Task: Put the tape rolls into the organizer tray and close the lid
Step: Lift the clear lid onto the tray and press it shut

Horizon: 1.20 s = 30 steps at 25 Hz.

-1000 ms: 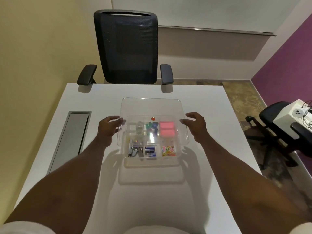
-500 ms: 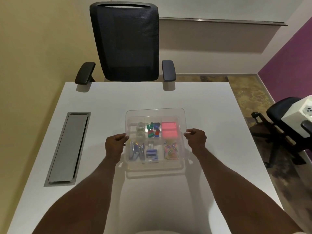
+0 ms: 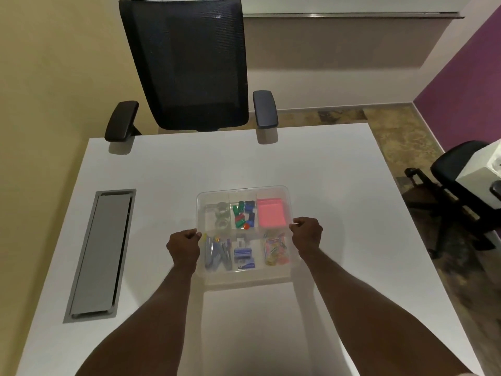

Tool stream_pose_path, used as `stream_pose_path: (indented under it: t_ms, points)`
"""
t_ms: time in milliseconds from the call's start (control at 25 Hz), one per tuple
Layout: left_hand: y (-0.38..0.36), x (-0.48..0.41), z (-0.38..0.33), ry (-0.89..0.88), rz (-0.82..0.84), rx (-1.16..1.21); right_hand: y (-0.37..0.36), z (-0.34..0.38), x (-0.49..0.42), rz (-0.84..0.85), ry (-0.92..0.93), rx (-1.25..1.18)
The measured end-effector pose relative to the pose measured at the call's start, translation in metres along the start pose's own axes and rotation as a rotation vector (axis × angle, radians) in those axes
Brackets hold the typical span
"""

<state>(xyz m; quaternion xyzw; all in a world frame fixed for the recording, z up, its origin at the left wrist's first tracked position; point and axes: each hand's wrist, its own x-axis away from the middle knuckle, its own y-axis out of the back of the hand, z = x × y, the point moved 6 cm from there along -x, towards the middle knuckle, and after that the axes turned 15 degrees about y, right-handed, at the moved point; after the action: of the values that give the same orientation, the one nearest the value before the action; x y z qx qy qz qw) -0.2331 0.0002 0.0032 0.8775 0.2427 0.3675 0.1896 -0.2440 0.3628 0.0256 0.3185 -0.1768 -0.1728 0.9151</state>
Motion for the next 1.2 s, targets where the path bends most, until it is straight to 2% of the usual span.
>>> stream_pose_path:
  t_ms: [320, 560, 1200]
  points:
    - [-0.004, -0.004, 0.001, 0.038, -0.022, -0.029, -0.005, -0.005, -0.003, 0.018, -0.004, 0.025]
    - [-0.004, -0.002, 0.003, 0.134, -0.005, 0.009, -0.003, -0.011, -0.001, 0.011, -0.008, 0.009]
    - [-0.005, 0.058, 0.052, 0.247, 0.063, 0.017, 0.035, -0.054, 0.050, 0.010, -0.014, 0.045]
